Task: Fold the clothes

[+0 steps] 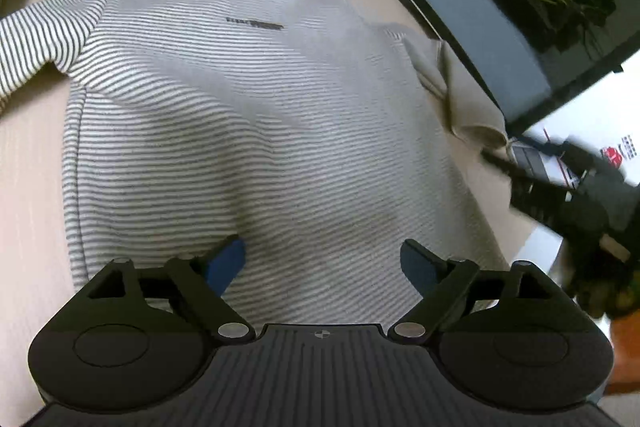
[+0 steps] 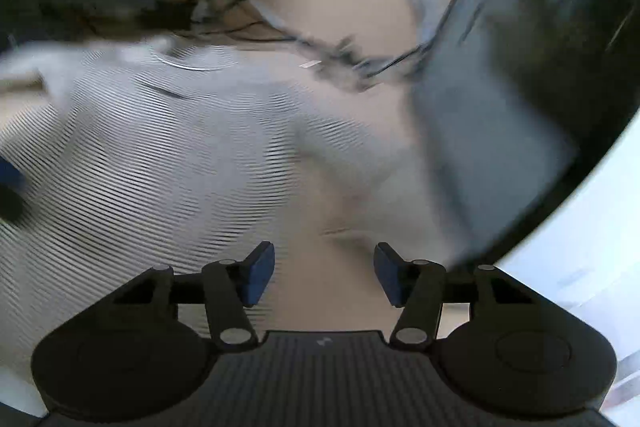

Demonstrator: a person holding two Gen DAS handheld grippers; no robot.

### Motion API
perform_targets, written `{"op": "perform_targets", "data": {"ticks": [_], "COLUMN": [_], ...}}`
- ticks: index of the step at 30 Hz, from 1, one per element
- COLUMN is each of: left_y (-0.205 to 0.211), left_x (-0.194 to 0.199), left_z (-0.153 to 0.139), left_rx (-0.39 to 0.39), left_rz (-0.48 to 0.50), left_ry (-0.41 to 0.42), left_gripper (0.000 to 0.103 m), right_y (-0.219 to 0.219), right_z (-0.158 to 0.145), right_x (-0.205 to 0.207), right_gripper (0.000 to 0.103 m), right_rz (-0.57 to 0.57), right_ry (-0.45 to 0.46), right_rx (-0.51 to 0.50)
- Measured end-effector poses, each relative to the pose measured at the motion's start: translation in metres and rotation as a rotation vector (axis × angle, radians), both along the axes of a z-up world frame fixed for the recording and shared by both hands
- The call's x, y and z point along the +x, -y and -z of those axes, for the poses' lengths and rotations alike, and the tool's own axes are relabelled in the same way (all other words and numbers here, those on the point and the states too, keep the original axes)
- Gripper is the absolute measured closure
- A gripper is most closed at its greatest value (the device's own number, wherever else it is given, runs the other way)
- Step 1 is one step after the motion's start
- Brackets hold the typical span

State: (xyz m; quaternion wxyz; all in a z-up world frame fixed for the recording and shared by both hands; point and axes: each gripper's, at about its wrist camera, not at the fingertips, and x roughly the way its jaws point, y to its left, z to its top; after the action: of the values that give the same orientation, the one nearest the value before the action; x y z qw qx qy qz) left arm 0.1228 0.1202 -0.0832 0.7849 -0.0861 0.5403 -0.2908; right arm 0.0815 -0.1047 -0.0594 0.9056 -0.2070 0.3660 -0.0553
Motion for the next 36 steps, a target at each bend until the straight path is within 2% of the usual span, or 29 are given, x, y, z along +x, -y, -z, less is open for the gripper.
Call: {"op": "perform_targets", "data": {"ticks": [1, 4, 7, 9, 11, 12, 14, 18, 22, 23, 25, 28, 36], "left_y": [0.001, 0.003, 0.007, 0.009, 0.011, 0.010, 0.009, 0.004, -0.004, -0.007, -0.014, -0.025, -0.051], "left_x": [-0.001, 0.000, 0.003, 0.003, 0.003, 0.002, 0.003, 0.007, 0.006, 0.004, 0.001, -0.005, -0.015], "left_z": [-0.001, -0.003, -0.010, -0.018, -0.026, -0.031, -0.038, -0.045, -0.045, -0.045, -0.045, -0.043, -0.039], "left_rx": [0.002, -0.009, -0.020, -0.012, -0.006, -0.004, 0.000, -0.006, -0.028, -0.035, -0.049, -0.062, -0.060], "left_rz": [-0.003, -0.012, -0.017, -0.021, -0.028, -0.034, -0.048, -0.082, -0.113, -0.122, -0.143, -0.179, -0.264], "left_ry": [0.003, 0.012, 0.039, 0.075, 0.110, 0.130, 0.161, 0.178, 0.171, 0.170, 0.168, 0.159, 0.132], "left_gripper": [0.012, 0.012, 0.012, 0.012, 0.011, 0.009, 0.008, 0.008, 0.007, 0.007, 0.006, 0.005, 0.004], "right_y": [0.003, 0.010, 0.010, 0.009, 0.011, 0.013, 0.017, 0.039, 0.047, 0.044, 0.032, 0.005, -0.068], "right_z": [0.003, 0.014, 0.023, 0.025, 0.005, -0.010, -0.041, -0.136, -0.204, -0.213, -0.224, -0.223, -0.192], "right_x": [0.000, 0.004, 0.012, 0.023, 0.033, 0.037, 0.046, 0.059, 0.060, 0.064, 0.072, 0.082, 0.125], "right_gripper": [0.049, 0.049, 0.052, 0.085, 0.098, 0.099, 0.099, 0.099, 0.099, 0.099, 0.099, 0.099, 0.098], "right_rz": [-0.019, -0.068, -0.115, -0.133, -0.119, -0.107, -0.082, -0.016, -0.040, -0.058, -0.104, -0.168, -0.264], "right_ry": [-0.005, -0.030, -0.054, -0.065, -0.035, -0.005, 0.057, 0.257, 0.372, 0.380, 0.365, 0.328, 0.218], "right_rx": [-0.089, -0.234, -0.313, -0.313, -0.240, -0.191, -0.091, 0.192, 0.444, 0.489, 0.560, 0.582, 0.623]}}
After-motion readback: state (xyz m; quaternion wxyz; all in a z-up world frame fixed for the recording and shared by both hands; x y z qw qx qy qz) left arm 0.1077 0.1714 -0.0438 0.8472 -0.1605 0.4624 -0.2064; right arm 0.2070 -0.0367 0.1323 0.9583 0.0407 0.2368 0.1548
